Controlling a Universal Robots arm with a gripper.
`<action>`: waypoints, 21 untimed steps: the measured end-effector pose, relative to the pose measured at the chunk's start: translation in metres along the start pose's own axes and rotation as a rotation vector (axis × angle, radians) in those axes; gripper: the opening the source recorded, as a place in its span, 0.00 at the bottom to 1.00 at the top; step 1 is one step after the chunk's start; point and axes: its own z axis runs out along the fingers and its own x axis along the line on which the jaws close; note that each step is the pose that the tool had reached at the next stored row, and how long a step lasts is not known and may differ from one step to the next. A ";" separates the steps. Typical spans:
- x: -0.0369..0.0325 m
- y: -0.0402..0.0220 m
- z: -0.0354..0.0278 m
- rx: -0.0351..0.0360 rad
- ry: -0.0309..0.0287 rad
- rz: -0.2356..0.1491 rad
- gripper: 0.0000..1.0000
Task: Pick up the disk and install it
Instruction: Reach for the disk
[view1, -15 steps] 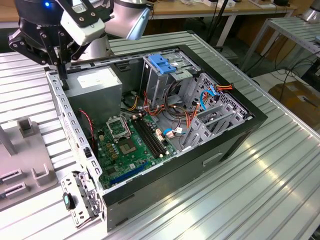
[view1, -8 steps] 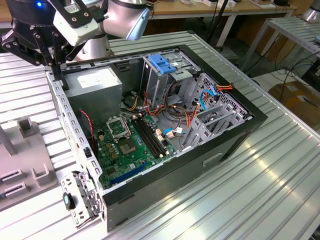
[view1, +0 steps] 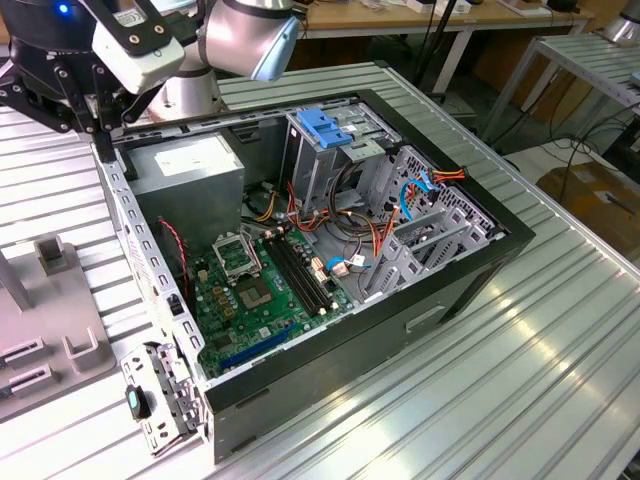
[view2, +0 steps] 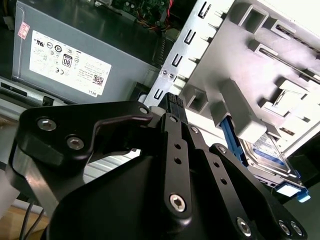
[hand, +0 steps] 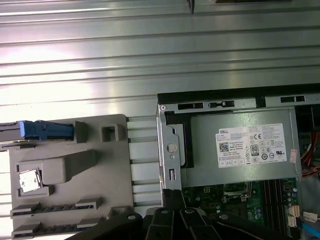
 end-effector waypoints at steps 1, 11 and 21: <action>0.0018 0.0000 -0.0001 0.0001 0.0000 0.000 0.11; 0.0120 0.0005 -0.0001 0.0000 0.0000 0.000 0.11; 0.0220 0.0024 0.0001 0.0001 0.0000 0.000 0.11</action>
